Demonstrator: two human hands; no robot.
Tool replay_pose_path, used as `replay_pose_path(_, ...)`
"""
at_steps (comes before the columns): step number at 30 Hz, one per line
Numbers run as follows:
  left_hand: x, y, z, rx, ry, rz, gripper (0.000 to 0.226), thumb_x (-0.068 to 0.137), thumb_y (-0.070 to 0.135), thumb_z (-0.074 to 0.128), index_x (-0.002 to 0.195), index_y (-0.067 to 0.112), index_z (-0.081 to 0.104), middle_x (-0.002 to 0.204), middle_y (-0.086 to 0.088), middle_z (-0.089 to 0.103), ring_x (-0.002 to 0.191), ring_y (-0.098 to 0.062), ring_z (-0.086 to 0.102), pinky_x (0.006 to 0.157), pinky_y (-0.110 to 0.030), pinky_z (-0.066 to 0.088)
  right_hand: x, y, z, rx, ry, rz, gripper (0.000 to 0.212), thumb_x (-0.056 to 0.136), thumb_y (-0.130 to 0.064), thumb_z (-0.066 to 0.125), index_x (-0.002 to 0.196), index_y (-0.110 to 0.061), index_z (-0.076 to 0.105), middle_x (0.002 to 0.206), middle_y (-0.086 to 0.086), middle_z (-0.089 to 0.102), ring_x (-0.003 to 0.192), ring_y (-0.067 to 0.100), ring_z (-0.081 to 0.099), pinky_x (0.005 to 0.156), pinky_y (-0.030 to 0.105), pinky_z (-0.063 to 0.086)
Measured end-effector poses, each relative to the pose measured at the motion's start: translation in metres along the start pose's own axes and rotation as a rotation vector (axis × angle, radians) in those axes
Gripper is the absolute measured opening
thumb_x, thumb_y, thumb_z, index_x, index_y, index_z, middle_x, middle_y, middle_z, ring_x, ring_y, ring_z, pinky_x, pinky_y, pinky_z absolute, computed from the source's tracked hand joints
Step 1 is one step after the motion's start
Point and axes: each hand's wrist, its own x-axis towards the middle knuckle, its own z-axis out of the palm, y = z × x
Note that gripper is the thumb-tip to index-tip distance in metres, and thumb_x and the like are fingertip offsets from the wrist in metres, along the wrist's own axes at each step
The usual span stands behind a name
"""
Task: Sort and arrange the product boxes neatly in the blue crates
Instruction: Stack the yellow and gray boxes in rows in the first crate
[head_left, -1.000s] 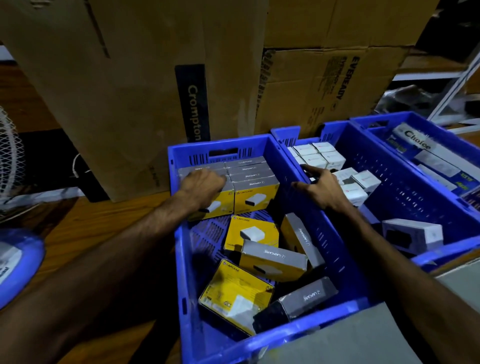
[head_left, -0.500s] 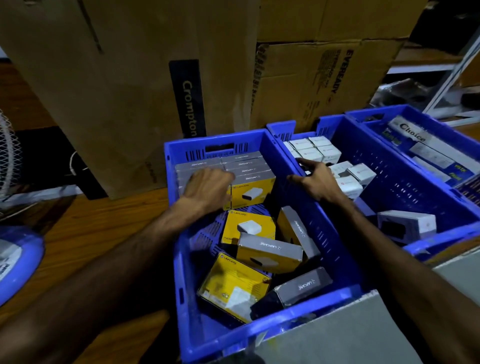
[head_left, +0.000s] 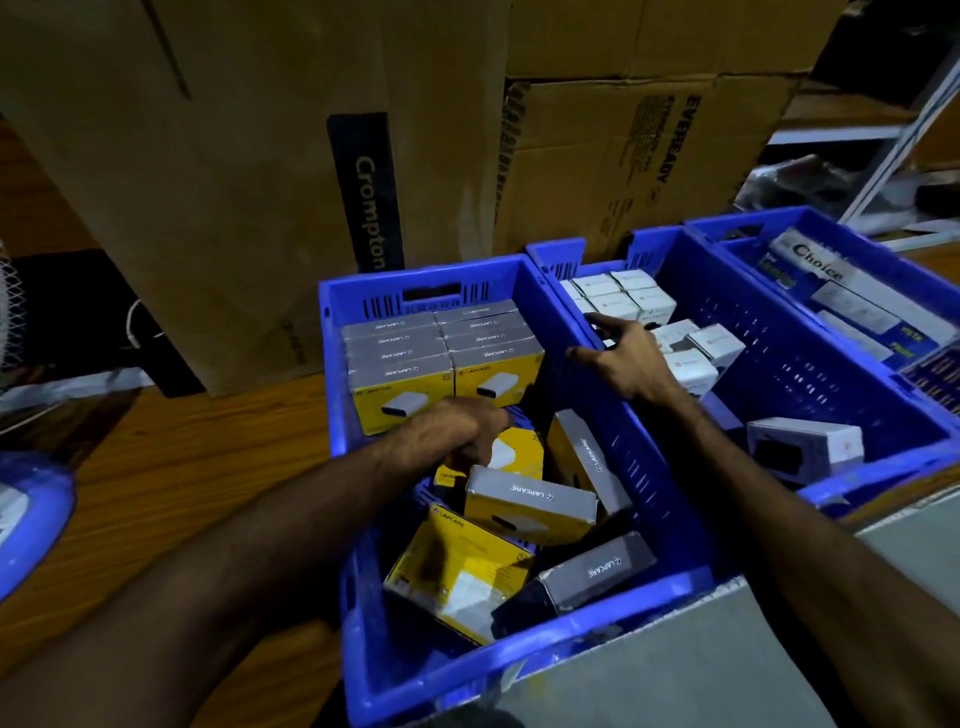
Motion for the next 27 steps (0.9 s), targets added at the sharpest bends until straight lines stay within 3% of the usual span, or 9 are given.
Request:
replay_pose_path(2, -0.001, 0.0, 0.0, -0.119, -0.037, -0.048, 0.053, 0.079, 0.004, 0.072, 0.128, 0.009, 0.055, 0.078, -0.007, 0.065, 0.055, -0.018, 0.057, 0.037, -0.019, 0.04, 0.0, 0.0, 0.0, -0.006, -0.001, -0.006, 0.077, 0.076, -0.047, 0.077, 0.146, -0.024, 0.053, 0.139, 0.004, 0.064, 0.117, 0.021, 0.064, 0.101, 0.036, 0.052)
replay_pose_path(4, -0.001, -0.004, 0.001, -0.175, -0.038, -0.092, 0.07, 0.08, 0.006, 0.071, 0.144, 0.017, 0.046, 0.076, -0.006, 0.063, 0.058, -0.022, 0.058, 0.037, -0.019, 0.041, 0.0, 0.0, 0.0, -0.005, -0.009, -0.003, 0.077, 0.076, -0.048, 0.077, 0.146, -0.025, 0.053, 0.139, 0.003, 0.064, 0.117, 0.021, 0.065, 0.1, 0.04, 0.053)
replay_pose_path(6, -0.002, -0.008, 0.002, -0.212, -0.02, -0.082, 0.1, 0.076, 0.013, 0.076, 0.159, 0.033, 0.023, 0.117, -0.005, 0.07, 0.077, -0.026, 0.071, 0.042, -0.03, 0.056, 0.001, 0.001, 0.0, -0.01, -0.007, -0.002, 0.076, 0.075, -0.046, 0.077, 0.145, -0.025, 0.055, 0.138, 0.003, 0.064, 0.115, 0.019, 0.065, 0.099, 0.034, 0.052)
replay_pose_path(9, -0.003, -0.01, 0.005, -0.291, 0.024, -0.034, 0.122, 0.068, 0.017, 0.085, 0.161, 0.042, 0.01, 0.158, -0.002, 0.047, 0.091, -0.028, 0.074, 0.063, -0.04, 0.065, 0.002, 0.001, 0.0, -0.017, -0.007, -0.001, 0.075, 0.074, -0.047, 0.077, 0.143, -0.024, 0.057, 0.135, 0.001, 0.066, 0.111, 0.017, 0.066, 0.096, 0.031, 0.052)
replay_pose_path(11, -0.01, -0.012, -0.001, -0.367, 0.064, 0.01, 0.115, 0.063, 0.016, 0.093, 0.155, 0.036, 0.027, 0.144, -0.001, 0.054, 0.089, -0.028, 0.07, 0.057, -0.034, 0.057, 0.002, 0.001, 0.0, -0.026, -0.004, -0.004, 0.075, 0.073, -0.049, 0.076, 0.141, -0.024, 0.058, 0.133, 0.0, 0.067, 0.115, 0.019, 0.066, 0.099, 0.033, 0.052)
replay_pose_path(14, -0.023, -0.024, -0.016, -0.451, 0.25, 0.077, 0.076, 0.055, 0.017, 0.1, 0.113, 0.024, 0.051, 0.103, 0.007, 0.052, 0.088, -0.024, 0.056, 0.063, -0.034, 0.046, 0.003, 0.003, 0.0, -0.03, -0.005, -0.012, 0.074, 0.075, -0.048, 0.077, 0.141, -0.024, 0.058, 0.133, 0.003, 0.067, 0.116, 0.021, 0.066, 0.1, 0.035, 0.052)
replay_pose_path(20, -0.067, -0.045, -0.014, -0.492, 0.645, 0.045, 0.053, 0.061, 0.032, 0.097, 0.108, 0.03, 0.072, 0.103, 0.013, 0.064, 0.094, -0.01, 0.058, 0.074, -0.024, 0.044, 0.004, 0.005, 0.001, -0.013, -0.038, -0.02, 0.083, 0.073, -0.054, 0.077, 0.146, -0.024, 0.052, 0.14, 0.0, 0.062, 0.108, 0.018, 0.068, 0.096, 0.044, 0.057)
replay_pose_path(23, -0.08, -0.046, -0.009, -0.616, 0.843, 0.068, 0.048, 0.064, 0.042, 0.092, 0.106, 0.029, 0.073, 0.102, 0.013, 0.068, 0.091, -0.008, 0.061, 0.078, -0.026, 0.048, -0.001, 0.002, 0.001, -0.153, 0.107, -0.238, 0.061, 0.088, -0.037, 0.071, 0.145, -0.024, 0.053, 0.132, 0.006, 0.058, 0.105, 0.024, 0.065, 0.089, 0.046, 0.057)
replay_pose_path(27, -0.075, -0.048, -0.009, -0.653, 0.955, 0.091, 0.047, 0.064, 0.023, 0.096, 0.105, 0.025, 0.073, 0.101, 0.013, 0.068, 0.087, -0.005, 0.059, 0.075, -0.019, 0.043, -0.015, -0.014, 0.001, -0.473, 0.237, -0.688, 0.047, 0.093, -0.024, 0.054, 0.139, -0.019, 0.058, 0.112, 0.014, 0.057, 0.095, 0.034, 0.057, 0.073, 0.047, 0.051)
